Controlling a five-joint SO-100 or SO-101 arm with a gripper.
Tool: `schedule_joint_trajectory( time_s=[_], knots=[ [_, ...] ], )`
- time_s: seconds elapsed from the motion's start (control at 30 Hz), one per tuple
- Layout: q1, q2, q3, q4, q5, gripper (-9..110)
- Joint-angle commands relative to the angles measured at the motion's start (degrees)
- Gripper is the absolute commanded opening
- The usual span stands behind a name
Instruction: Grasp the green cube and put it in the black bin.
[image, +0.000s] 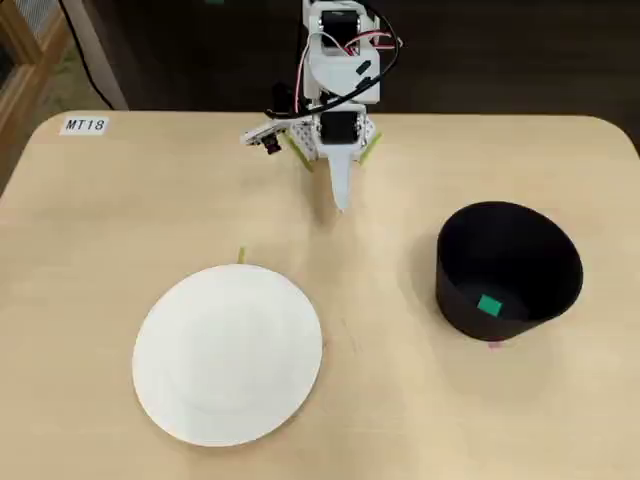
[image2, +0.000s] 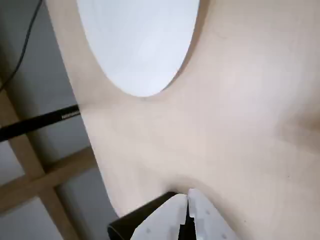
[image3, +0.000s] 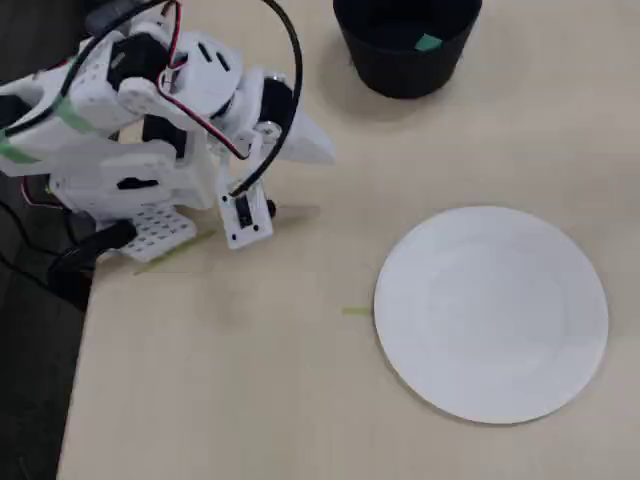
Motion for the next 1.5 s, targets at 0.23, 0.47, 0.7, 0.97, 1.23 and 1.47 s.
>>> schedule_joint_trajectory(
  time_s=[0.23,0.47,0.7,0.97,1.23,1.47],
  knots=[
    [-0.44,0.53,5.01,-1.14,-0.79,0],
    [-0.35,0.53,6.68,-2.37,-0.97,0],
    [-0.35,0.53,7.12,-2.46,-1.32,0],
    [-0.35,0.53,7.12,-2.55,-1.23,0],
    [-0.79,0.53,7.12,-2.55,-1.67,0],
    [-0.79,0.53,7.12,-2.55,-1.67,0]
  ],
)
